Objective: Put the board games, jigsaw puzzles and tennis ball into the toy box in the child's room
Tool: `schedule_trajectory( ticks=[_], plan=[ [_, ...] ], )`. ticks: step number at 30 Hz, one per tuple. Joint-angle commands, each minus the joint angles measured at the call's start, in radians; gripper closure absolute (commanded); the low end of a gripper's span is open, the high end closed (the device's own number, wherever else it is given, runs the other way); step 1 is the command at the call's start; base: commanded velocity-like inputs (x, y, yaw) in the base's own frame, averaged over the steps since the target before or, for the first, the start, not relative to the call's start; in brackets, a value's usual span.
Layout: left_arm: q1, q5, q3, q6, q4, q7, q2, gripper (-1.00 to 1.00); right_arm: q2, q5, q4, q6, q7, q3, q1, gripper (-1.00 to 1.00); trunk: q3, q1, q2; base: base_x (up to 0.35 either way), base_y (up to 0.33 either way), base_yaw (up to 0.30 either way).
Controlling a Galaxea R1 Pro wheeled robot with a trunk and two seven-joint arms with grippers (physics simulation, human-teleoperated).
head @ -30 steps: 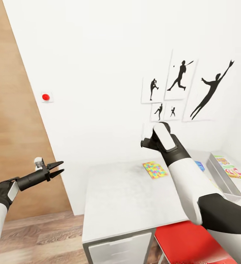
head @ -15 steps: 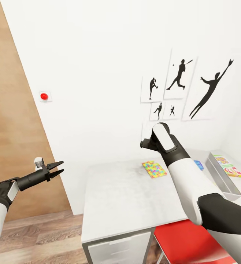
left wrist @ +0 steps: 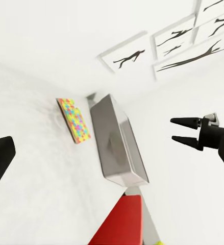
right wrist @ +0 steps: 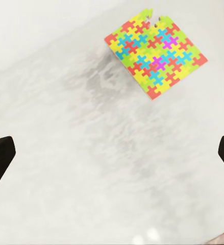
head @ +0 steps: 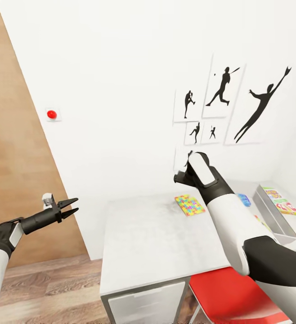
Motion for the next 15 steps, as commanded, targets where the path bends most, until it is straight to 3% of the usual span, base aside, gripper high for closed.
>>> schedule_trajectory(
  ticks=[1, 9, 15],
  plan=[
    [-0.001, -0.001, 0.002, 0.010, 0.000, -0.003, 0.000, -1.00, -0.001, -0.009, 0.003, 0.003, -0.010, 0.002, -0.001, -1.00, -0.004, 0.001, -0.002, 0.000, 0.000, 0.000],
    [-0.001, -0.002, 0.001, 0.010, 0.000, -0.002, 0.022, -1.00, -0.005, -0.008, 0.015, -0.059, -0.005, 0.003, -0.004, -1.00, -0.017, 0.001, -0.002, 0.000, 0.000, 0.000],
    [-0.001, -0.005, 0.002, 0.010, 0.000, -0.002, 0.027, -1.00, -0.023, -0.007, 0.031, -0.102, 0.010, 0.003, -0.005, -1.00, -0.027, 0.001, -0.002, 0.000, 0.000, 0.000]
  ],
)
